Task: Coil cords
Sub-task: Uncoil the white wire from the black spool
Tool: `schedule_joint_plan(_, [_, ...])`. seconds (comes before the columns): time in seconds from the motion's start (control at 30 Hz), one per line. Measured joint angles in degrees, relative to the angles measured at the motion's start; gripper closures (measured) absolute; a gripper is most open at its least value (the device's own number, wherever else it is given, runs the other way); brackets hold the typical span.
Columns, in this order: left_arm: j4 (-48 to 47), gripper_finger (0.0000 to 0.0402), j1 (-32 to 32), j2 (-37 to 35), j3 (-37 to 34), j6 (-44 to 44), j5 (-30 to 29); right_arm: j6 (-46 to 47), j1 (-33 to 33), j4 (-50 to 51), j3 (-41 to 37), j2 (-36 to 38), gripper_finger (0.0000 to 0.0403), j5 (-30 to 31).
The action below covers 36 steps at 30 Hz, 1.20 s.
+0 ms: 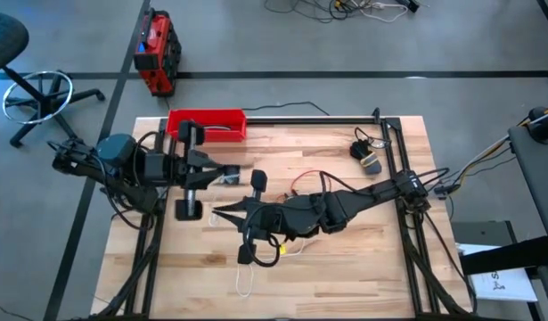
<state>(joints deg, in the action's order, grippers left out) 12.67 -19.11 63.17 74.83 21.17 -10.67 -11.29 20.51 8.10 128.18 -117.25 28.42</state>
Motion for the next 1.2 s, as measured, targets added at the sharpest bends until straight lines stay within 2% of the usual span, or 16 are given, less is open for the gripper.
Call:
schedule_joint_plan(0.23, [-7.67, 0.0401, 0.00, 0.00, 0.00, 10.80, -17.79, 0.32, 2.80, 0.69, 0.25, 0.16, 0.0400, 0.61])
schedule_joint_plan(0.3, [-11.23, 0.0401, -0.03, 0.00, 0.00, 13.96, -23.57, -0.53, 4.55, 2.85, 1.57, 0.34, 0.0401, 3.88])
schedule_joint_plan(0.4, [-17.11, 0.0401, -0.01, -0.11, 0.00, 17.05, -30.85, -3.78, 8.04, 7.60, 4.52, 1.14, 0.0402, 13.72])
schedule_joint_plan(0.53, [-24.32, 0.0401, -0.02, -0.21, 0.00, 20.11, -35.41, -7.25, 13.82, 15.60, 6.65, 2.23, 0.0402, 31.27])
schedule_joint_plan(0.63, [-25.71, 0.0401, -0.11, -0.24, 0.00, 20.60, -34.68, -5.77, 17.14, 22.67, 6.34, 2.49, 0.0402, 42.57])
schedule_joint_plan(0.7, [-24.79, 0.0401, -0.38, -0.28, 0.00, 19.82, -31.23, 0.24, 18.49, 29.79, 6.34, 2.51, 0.0403, 45.93])
schedule_joint_plan(0.77, [-21.89, 0.0401, -0.50, -0.28, 0.00, 16.86, -25.72, 10.44, 19.11, 38.77, 6.34, 2.51, 0.0403, 45.51])
schedule_joint_plan(0.9, [-15.24, 0.0401, -0.58, -0.32, 0.00, 8.47, -10.12, 34.08, 18.41, 58.10, 6.16, 1.95, 0.0403, 40.70])
schedule_joint_plan(1.0, [-10.63, 0.0401, -0.55, -0.30, 0.00, 3.27, -1.42, 46.26, 17.06, 66.79, 5.38, 0.38, 0.0403, 40.02])
schedule_joint_plan(1.1, [-6.48, 0.0401, -0.49, -0.30, 0.00, -1.34, -0.52, 49.60, 15.44, 67.22, 4.53, -1.49, 0.0403, 37.75])
schedule_joint_plan(1.2, [-5.26, 0.0401, -0.24, -0.18, -0.01, -1.36, -4.27, 45.52, 13.66, 60.82, 4.44, -3.44, 0.0403, 33.99])
